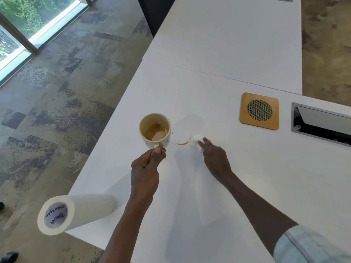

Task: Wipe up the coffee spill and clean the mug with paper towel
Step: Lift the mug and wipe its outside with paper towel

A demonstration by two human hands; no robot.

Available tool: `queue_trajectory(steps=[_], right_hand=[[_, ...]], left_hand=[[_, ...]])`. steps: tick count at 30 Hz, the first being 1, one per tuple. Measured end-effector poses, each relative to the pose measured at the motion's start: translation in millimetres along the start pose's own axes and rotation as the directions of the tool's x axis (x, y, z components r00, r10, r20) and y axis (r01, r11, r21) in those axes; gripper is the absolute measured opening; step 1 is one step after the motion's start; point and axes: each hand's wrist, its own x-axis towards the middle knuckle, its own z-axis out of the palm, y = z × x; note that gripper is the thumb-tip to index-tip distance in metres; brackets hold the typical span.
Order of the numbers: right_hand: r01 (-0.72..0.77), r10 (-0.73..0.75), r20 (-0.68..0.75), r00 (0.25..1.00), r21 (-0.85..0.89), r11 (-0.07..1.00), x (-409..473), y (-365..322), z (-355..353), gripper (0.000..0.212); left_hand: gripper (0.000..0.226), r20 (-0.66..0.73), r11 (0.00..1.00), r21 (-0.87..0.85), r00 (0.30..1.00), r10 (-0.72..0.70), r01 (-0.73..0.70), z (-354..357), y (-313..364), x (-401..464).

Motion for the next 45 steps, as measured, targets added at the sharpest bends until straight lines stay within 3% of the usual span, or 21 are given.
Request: queue_trajectory(steps=[2,4,8,12,17,20,24,26,29,32,35,38,41,45], right_hand=[[-0.129,0.154,-0.099,0.983,0.221,0.967,25.5,-10.7,-4.5,0.044],[-0.153,0.184,-0.085,0.979,0.285,0.946,41.0,-27.0,-5.8,0.044],[-0.014,0.015,-0.008,1.000,0.147,0.989,23.5,-60.2,18.7,0.045],[-0.036,0.031,0.047,0.998,0.101,0.994,1.9,-71.9,53.5,0.055],[0.176,-0.170,0.157,0.973,-0.023,0.984,11.3,-85.2,60.1,0.060],[0.216,-0.200,0.183,0.963,-0.074,0.974,7.1,-63.0,48.7,0.062],[-0.050,0.050,0.051,0.997,-0.004,0.999,44.0,-52.2,31.5,0.059],[-0.089,0.087,0.045,0.995,0.040,0.995,72.3,-68.9,29.0,0.052],[0.090,-0.101,0.158,0.982,0.074,0.993,72.1,-89.2,43.5,0.050],[0.272,-0.267,0.214,0.939,0.010,0.962,30.5,-75.4,48.6,0.062],[0.212,-0.198,0.197,0.960,-0.051,0.976,36.7,-52.9,38.2,0.065],[0.109,-0.099,0.198,0.975,-0.041,0.993,74.4,-72.5,36.9,0.059],[0.263,-0.246,0.269,0.931,-0.027,0.964,56.6,-96.9,55.4,0.055],[0.383,-0.350,0.286,0.892,-0.065,0.922,-11.5,-63.7,51.0,0.061]], left_hand=[[0.023,0.006,1.000,-0.003,1.000,0.005,-0.004,-4.1,1.2,-0.3],[0.024,0.005,1.000,0.006,1.000,0.009,-0.009,-8.5,1.3,-0.7],[0.025,-0.010,0.999,0.035,1.000,0.002,-0.002,-15.5,2.6,-1.9],[0.025,-0.021,0.998,0.060,1.000,0.013,-0.012,-18.4,7.1,-1.1],[0.020,-0.035,0.998,0.056,0.998,0.043,-0.041,-22.5,9.5,2.1],[0.020,-0.047,0.998,0.028,0.998,0.050,-0.049,-23.7,11.6,4.0],[0.022,-0.040,0.998,0.021,0.998,0.055,-0.054,-29.1,10.5,6.5],[0.022,-0.037,0.998,0.020,0.998,0.057,-0.057,-31.2,11.0,7.9],[0.021,-0.038,0.998,0.028,0.998,0.058,-0.057,-31.7,10.5,8.5],[0.021,-0.034,0.998,0.027,0.998,0.051,-0.050,-30.8,10.4,9.9],[0.025,-0.028,0.999,-0.008,0.999,0.044,-0.045,-33.7,8.9,12.6],[0.026,-0.025,0.999,-0.013,0.999,0.047,-0.047,-35.8,8.0,17.4],[0.024,-0.023,0.999,-0.020,0.999,0.046,-0.046,-34.9,6.9,22.0],[0.028,-0.011,0.998,-0.043,0.999,0.045,-0.045,-32.9,8.8,26.1]])
